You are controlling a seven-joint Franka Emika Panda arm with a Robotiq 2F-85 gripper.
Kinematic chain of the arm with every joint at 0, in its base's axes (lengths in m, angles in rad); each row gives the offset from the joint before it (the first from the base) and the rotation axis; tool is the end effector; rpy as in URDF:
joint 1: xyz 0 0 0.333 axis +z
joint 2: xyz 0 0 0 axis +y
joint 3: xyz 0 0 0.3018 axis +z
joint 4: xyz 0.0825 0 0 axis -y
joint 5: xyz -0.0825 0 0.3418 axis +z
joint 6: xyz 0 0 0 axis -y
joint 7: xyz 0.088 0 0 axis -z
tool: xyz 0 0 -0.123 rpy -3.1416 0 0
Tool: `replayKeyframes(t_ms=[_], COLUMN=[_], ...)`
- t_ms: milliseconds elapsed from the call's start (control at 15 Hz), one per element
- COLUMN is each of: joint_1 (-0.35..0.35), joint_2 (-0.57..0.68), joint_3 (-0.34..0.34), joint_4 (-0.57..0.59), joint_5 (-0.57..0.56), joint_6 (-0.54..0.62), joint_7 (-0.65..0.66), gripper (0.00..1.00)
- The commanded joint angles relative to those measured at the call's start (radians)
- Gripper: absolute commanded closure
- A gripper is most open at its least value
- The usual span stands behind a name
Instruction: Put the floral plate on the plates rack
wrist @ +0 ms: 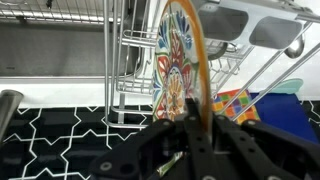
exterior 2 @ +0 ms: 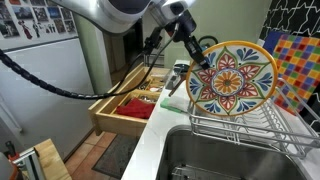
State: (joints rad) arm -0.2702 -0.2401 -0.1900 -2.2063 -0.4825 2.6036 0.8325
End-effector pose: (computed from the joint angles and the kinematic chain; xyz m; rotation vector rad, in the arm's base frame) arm 0.4474 -0.2227 0.5404 2.4582 -1.2897 0.9768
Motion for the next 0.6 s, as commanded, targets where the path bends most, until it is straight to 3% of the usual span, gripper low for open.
replayKeyframes(t_ms=[0, 533], joint_1=[-0.027, -0.015], joint_2=[0.03, 0.105], joint_3=[0.0, -0.011], joint_4=[0.03, 0.102], joint_5=[0.085, 0.192], joint_6=[0.059, 0.253], joint_7=[-0.053, -0.088], gripper=[0.95, 0.95])
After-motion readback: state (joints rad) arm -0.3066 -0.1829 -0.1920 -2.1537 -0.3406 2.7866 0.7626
